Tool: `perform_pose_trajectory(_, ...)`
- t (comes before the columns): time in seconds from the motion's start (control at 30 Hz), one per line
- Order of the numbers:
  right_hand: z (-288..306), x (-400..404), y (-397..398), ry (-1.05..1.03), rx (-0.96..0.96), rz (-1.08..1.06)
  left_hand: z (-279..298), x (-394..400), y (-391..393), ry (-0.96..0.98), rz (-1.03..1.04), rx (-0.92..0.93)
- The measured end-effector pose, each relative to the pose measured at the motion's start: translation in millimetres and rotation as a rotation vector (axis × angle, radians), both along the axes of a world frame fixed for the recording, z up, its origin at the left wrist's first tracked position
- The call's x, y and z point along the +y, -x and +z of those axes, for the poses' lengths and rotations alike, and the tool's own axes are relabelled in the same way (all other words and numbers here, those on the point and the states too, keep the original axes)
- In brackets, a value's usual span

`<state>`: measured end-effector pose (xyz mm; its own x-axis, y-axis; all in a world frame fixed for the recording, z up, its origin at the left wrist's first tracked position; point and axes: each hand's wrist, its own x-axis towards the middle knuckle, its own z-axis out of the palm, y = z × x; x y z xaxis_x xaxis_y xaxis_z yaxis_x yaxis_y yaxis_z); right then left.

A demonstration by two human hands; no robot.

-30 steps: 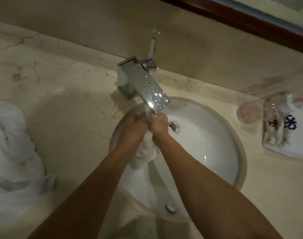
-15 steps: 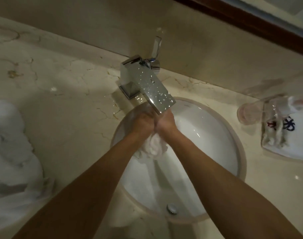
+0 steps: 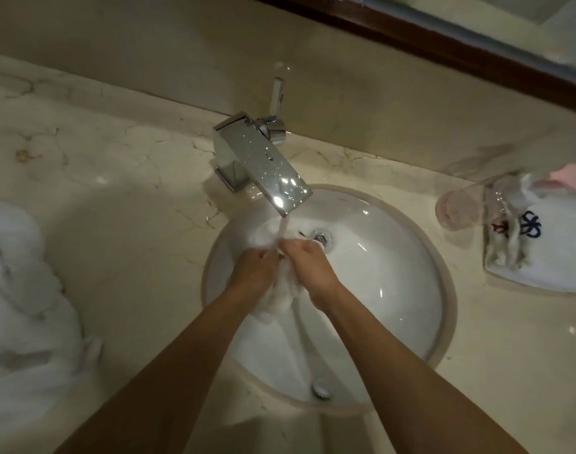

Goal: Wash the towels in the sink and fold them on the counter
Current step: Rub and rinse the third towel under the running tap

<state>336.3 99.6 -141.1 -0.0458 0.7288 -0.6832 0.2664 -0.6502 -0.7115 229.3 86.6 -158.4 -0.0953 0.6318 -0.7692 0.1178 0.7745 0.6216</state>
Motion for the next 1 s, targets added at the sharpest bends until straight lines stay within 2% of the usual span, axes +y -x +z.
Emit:
perform_pose_trajectory(0.03, -6, -8, -14, 0.097, 0.068, -0.065, -6, -11, 2, 0.030, -0.048, 0.023)
perform_pose_trajectory(0.07, -12, -19, -29, 0.208, 0.123, -0.137, -12, -22, 4, 0.056, -0.026, -0.042)
perform_pose_trajectory(0.13, -12, -43, -48, 0.413, 0.301, -0.299, -16, -37, 12, 0.170, 0.172, -0.202)
perform_pose_trajectory(0.2, -16, -61, -62, 0.545, 0.481, -0.375, -7, -41, 16, 0.260, 0.346, -0.426)
perform_pose_trajectory(0.27, -11, -64, -64, 0.573, 0.529, -0.365, 4, -37, 13, 0.349, 0.359, -0.624)
perform_pose_trajectory(0.3, -8, -58, -59, 0.553, 0.501, -0.335, 6, -32, 12, 0.342, 0.330, -0.706)
perform_pose_trajectory(0.33, -4, -48, -51, 0.478, 0.389, -0.290, 6, -27, 11, 0.301, 0.293, -0.712)
perform_pose_trajectory(0.4, 12, -27, -33, 0.255, 0.096, -0.136, 13, -13, 8, 0.246, 0.156, -0.581)
perform_pose_trajectory(0.5, 42, 0, -14, -0.092, -0.312, 0.252, 34, 13, 7, -0.008, 0.083, -0.019)
perform_pose_trajectory(0.53, 54, 6, -7, -0.156, -0.399, 0.411, 33, 24, 8, -0.081, 0.098, 0.039)
perform_pose_trajectory(0.6, 64, 11, 3, -0.165, -0.395, 0.642, 33, 38, 9, -0.037, 0.152, -0.125)
perform_pose_trajectory(0.63, 62, 13, 5, -0.155, -0.348, 0.643, 33, 40, 10, 0.001, 0.182, -0.180)
perform_pose_trajectory(0.67, 52, 17, 4, -0.125, -0.302, 0.521, 32, 41, 8, 0.002, 0.172, -0.188)
perform_pose_trajectory(0.73, 29, 29, 3, -0.057, -0.260, 0.109, 36, 38, -1, -0.095, 0.072, -0.054)
perform_pose_trajectory(0.77, 20, 32, 4, -0.034, -0.289, -0.019, 35, 34, -7, -0.138, 0.044, 0.004)
perform_pose_trajectory(0.8, 16, 33, 9, -0.036, -0.317, -0.053, 32, 32, -10, -0.140, 0.044, 0.026)
perform_pose_trajectory(0.87, 13, 28, 22, -0.117, -0.379, 0.068, 18, 32, -8, -0.125, 0.084, -0.010)
perform_pose_trajectory(0.93, 17, 26, 31, -0.193, -0.440, 0.213, 16, 35, -1, -0.071, 0.157, -0.132)
perform_pose_trajectory(1.0, 10, 37, 29, -0.215, -0.462, 0.251, 15, 37, -1, -0.055, 0.190, -0.174)
